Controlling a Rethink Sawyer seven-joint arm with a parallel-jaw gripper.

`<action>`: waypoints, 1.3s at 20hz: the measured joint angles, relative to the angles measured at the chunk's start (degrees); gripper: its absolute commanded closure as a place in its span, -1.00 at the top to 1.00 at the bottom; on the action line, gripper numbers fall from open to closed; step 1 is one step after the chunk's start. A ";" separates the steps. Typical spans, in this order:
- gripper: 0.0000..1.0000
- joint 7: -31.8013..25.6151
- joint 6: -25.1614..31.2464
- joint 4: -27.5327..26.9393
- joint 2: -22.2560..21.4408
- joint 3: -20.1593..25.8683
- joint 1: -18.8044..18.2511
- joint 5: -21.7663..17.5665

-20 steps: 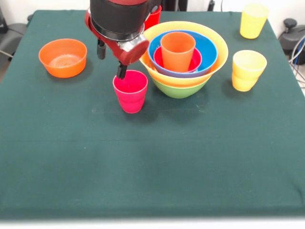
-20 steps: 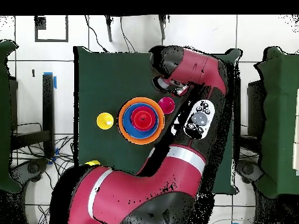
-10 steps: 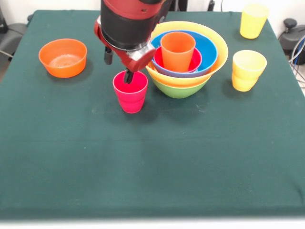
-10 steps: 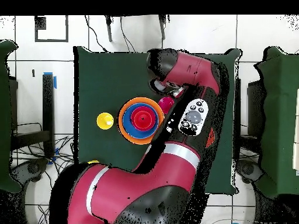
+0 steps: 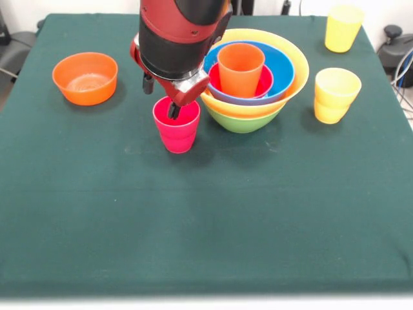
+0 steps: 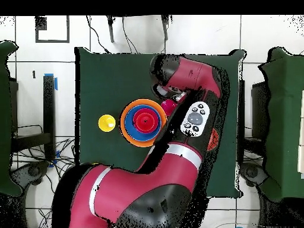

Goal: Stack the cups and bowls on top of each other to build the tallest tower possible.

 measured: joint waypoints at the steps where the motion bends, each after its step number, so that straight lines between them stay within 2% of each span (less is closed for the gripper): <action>1: 1.00 0.00 -0.45 0.20 0.14 0.00 -0.01 0.00; 13: 1.00 0.00 -1.52 0.42 2.23 -0.01 1.03 0.01; 22: 1.00 0.00 -1.52 0.35 2.38 -0.16 2.43 0.02; 26: 1.00 0.00 -2.56 1.39 1.78 1.03 1.98 1.08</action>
